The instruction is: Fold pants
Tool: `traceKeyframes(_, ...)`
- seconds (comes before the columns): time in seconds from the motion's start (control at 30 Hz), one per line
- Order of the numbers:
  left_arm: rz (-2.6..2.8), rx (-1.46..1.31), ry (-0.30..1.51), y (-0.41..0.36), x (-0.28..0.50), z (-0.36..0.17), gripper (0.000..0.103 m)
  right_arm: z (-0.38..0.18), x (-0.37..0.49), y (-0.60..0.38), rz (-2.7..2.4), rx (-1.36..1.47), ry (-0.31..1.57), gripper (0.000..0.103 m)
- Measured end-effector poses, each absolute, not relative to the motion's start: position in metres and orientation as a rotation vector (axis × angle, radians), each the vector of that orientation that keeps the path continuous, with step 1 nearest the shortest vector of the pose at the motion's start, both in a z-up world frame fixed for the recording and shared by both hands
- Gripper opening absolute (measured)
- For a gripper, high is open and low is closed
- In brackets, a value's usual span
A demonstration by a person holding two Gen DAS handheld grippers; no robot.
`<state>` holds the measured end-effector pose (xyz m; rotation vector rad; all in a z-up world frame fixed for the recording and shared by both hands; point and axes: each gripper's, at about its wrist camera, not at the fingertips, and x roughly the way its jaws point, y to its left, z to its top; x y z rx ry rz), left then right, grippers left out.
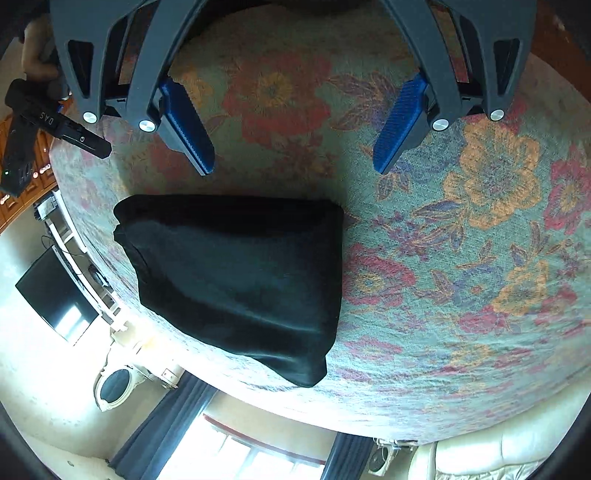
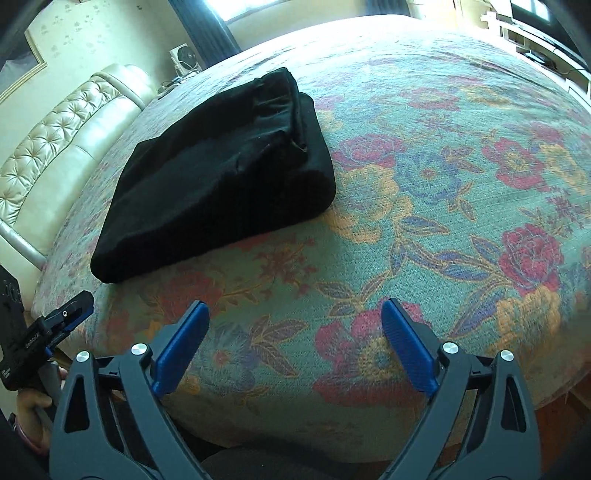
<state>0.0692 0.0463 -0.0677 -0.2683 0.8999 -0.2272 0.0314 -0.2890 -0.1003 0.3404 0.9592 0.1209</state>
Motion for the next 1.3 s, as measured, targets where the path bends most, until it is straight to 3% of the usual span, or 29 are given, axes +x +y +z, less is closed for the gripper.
traceKeyframes(0.37, -0.136, -0.012, 0.631, 0.013, 0.029, -0.04, 0.086, -0.073, 0.016, -0.24, 0.104, 0.107, 0.813, 0.094)
traceKeyframes(1.3, -0.022, -0.025, 0.73, 0.016, 0.031, -0.057, 0.086, -0.078, 0.02, -0.234, 0.103, 0.087, 0.831, 0.094)
